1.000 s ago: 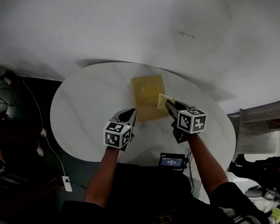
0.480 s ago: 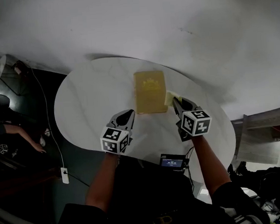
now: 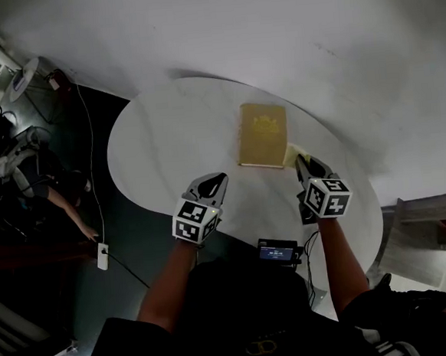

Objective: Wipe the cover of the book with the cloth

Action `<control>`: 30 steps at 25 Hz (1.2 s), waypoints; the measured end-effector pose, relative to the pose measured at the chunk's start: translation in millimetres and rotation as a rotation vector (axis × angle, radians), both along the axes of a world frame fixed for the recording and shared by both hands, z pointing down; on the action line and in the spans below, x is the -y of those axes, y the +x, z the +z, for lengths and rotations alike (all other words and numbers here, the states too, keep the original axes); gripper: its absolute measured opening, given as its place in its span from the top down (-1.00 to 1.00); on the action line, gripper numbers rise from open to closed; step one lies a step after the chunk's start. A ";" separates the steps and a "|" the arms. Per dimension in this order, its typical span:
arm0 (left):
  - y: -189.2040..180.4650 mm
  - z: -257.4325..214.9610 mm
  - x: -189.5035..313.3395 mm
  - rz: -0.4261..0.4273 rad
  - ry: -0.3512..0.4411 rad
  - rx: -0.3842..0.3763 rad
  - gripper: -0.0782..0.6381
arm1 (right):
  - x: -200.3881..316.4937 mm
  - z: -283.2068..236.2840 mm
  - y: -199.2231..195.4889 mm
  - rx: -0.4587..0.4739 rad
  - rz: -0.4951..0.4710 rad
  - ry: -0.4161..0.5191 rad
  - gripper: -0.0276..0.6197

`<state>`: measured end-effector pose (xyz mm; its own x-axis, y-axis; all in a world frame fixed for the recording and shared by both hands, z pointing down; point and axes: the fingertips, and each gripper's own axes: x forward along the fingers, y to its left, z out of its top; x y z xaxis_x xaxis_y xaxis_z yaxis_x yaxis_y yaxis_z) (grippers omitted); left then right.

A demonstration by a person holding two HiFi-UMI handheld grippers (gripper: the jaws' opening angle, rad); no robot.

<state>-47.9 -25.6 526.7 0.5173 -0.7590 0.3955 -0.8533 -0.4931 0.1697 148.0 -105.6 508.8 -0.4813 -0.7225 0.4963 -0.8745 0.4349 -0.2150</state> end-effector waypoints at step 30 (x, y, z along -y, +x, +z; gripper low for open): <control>-29.3 -10.5 -220.0 0.037 0.081 -0.040 0.76 | -252.3 -34.2 -23.5 -0.084 0.042 0.124 0.64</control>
<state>-77.2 194.5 516.2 0.5596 -0.7680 0.3116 -0.8276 -0.5375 0.1615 124.4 146.6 474.6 -0.4103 -0.7993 0.4391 -0.9049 0.4166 -0.0872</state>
